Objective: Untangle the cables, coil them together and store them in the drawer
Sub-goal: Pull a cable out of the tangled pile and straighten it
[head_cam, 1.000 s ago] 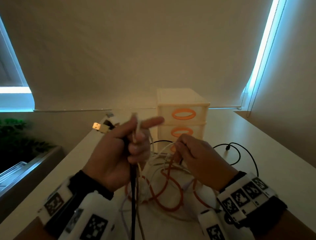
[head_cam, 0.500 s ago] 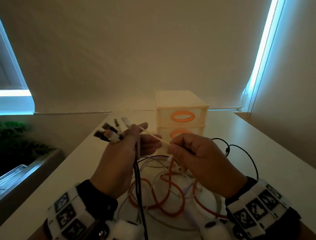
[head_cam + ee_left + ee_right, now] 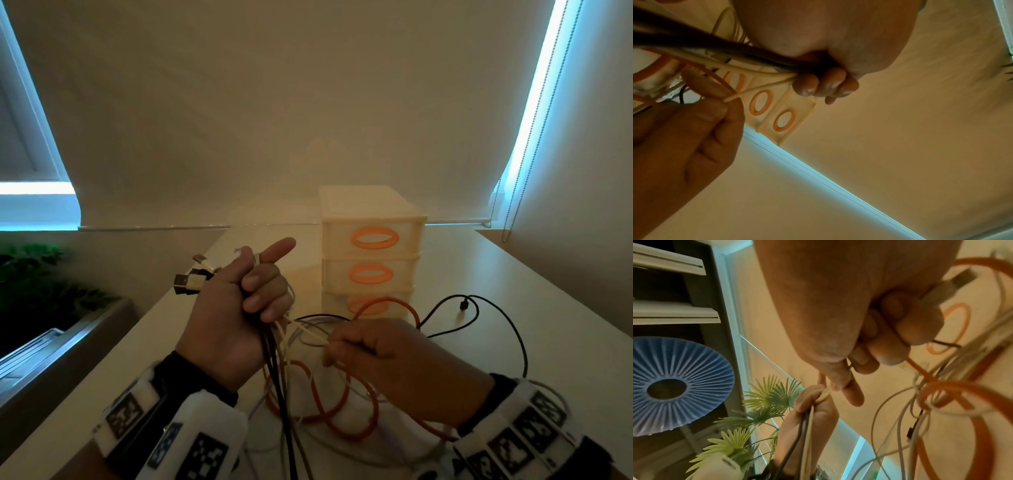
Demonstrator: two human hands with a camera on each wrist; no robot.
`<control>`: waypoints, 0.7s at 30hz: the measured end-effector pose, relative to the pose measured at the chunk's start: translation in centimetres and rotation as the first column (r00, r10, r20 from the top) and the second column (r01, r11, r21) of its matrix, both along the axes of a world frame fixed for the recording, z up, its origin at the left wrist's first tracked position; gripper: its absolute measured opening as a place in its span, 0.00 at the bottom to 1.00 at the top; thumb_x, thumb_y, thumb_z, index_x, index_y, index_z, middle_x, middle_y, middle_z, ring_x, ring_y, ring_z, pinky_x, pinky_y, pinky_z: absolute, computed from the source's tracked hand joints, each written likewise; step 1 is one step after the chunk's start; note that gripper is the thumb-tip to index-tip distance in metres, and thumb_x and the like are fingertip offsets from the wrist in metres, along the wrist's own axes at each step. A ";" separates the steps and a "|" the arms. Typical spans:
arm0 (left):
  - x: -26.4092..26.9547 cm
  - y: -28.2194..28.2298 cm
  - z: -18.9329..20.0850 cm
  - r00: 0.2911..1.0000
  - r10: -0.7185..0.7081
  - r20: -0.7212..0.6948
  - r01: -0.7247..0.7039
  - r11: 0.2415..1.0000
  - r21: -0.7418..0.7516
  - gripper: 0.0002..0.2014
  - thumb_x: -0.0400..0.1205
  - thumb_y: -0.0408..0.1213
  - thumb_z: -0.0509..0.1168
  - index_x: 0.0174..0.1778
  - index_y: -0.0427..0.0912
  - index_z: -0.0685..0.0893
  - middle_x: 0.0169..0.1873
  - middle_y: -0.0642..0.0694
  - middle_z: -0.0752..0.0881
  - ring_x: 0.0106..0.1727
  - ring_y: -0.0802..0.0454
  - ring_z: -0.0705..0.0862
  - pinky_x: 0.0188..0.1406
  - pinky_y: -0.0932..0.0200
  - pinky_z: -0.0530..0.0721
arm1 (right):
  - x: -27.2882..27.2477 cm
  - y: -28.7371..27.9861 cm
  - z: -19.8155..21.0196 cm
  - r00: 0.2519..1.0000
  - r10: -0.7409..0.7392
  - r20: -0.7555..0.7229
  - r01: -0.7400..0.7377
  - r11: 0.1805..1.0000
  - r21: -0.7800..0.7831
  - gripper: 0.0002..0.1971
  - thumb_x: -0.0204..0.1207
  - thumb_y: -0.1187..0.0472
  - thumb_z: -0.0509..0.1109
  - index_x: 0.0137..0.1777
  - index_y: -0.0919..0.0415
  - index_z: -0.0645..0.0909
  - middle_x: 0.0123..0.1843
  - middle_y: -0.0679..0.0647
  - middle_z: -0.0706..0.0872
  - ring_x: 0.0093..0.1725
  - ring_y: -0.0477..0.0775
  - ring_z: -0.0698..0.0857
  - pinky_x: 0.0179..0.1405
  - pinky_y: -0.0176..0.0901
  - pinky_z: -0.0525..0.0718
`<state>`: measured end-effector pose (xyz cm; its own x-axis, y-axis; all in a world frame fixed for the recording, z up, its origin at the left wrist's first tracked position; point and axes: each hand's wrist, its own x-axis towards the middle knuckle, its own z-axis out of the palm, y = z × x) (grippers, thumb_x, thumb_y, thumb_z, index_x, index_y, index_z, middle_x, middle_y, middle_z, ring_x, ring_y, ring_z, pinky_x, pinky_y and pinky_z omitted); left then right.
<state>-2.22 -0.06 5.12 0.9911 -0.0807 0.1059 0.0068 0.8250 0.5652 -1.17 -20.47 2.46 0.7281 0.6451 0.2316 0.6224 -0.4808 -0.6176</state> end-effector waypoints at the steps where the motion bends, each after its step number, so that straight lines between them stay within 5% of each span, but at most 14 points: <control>1: 0.0 0.2 0.1 1.000 -0.007 0.013 0.007 1.000 -0.005 0.23 0.92 0.46 0.53 0.74 0.32 0.79 0.24 0.56 0.64 0.19 0.59 0.62 0.18 0.66 0.65 | 0.2 -0.4 0.2 1.000 -0.010 0.008 0.010 1.000 -0.003 0.11 0.86 0.51 0.62 0.52 0.48 0.87 0.47 0.42 0.89 0.48 0.40 0.86 0.50 0.38 0.85; 7: -0.1 0.4 0.0 0.999 -0.012 0.043 0.012 1.000 0.016 0.23 0.92 0.46 0.53 0.73 0.32 0.80 0.24 0.56 0.62 0.19 0.58 0.59 0.18 0.65 0.60 | 0.7 -0.9 -0.6 0.999 -0.039 -0.022 0.039 0.999 -0.004 0.10 0.86 0.51 0.63 0.48 0.47 0.86 0.45 0.46 0.88 0.46 0.45 0.86 0.50 0.46 0.88; 10: -0.1 0.4 -0.1 0.999 -0.002 0.036 0.002 1.000 0.021 0.23 0.92 0.46 0.53 0.71 0.31 0.81 0.24 0.56 0.61 0.19 0.58 0.59 0.19 0.65 0.57 | -0.1 0.1 -1.0 0.998 0.034 -0.045 -0.038 0.995 -0.089 0.10 0.86 0.51 0.63 0.52 0.50 0.86 0.44 0.41 0.86 0.46 0.39 0.84 0.50 0.34 0.84; 12: -0.2 0.7 0.1 0.999 0.007 0.033 -0.007 1.000 0.010 0.23 0.92 0.46 0.53 0.70 0.32 0.82 0.24 0.56 0.61 0.19 0.58 0.58 0.19 0.65 0.57 | 0.1 -0.6 -0.2 1.000 -0.003 -0.007 0.002 0.998 -0.062 0.10 0.86 0.50 0.63 0.52 0.47 0.86 0.45 0.41 0.87 0.47 0.39 0.85 0.51 0.35 0.86; 16: 0.0 1.7 0.6 0.997 0.001 0.072 -0.001 1.000 -0.001 0.22 0.92 0.46 0.51 0.67 0.34 0.83 0.22 0.56 0.63 0.19 0.58 0.59 0.19 0.66 0.57 | 1.9 -3.4 1.3 0.974 -0.208 0.086 0.196 0.972 0.126 0.12 0.85 0.53 0.64 0.41 0.42 0.85 0.43 0.37 0.89 0.45 0.40 0.86 0.44 0.32 0.83; 19: -0.1 0.9 0.2 0.997 -0.029 0.070 0.027 0.999 0.037 0.22 0.91 0.46 0.53 0.66 0.33 0.85 0.23 0.55 0.62 0.20 0.57 0.54 0.20 0.64 0.54 | 2.4 -3.6 0.1 0.972 -0.224 0.068 0.217 0.971 0.098 0.17 0.85 0.57 0.65 0.36 0.37 0.82 0.39 0.23 0.86 0.45 0.29 0.84 0.42 0.22 0.77; 21: -0.2 0.2 0.0 0.998 -0.029 0.061 0.025 0.997 0.070 0.23 0.91 0.46 0.54 0.65 0.31 0.86 0.24 0.55 0.62 0.21 0.58 0.53 0.20 0.63 0.55 | 2.4 -3.5 -0.3 0.967 -0.246 0.064 0.242 0.968 0.066 0.19 0.84 0.57 0.65 0.33 0.34 0.81 0.34 0.24 0.85 0.40 0.27 0.83 0.38 0.22 0.76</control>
<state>-2.43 0.19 5.09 0.9802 -0.1166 0.1599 -0.0081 0.7837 0.6211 1.24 -23.98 2.14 0.8420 0.4342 0.3201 0.5342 -0.5886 -0.6067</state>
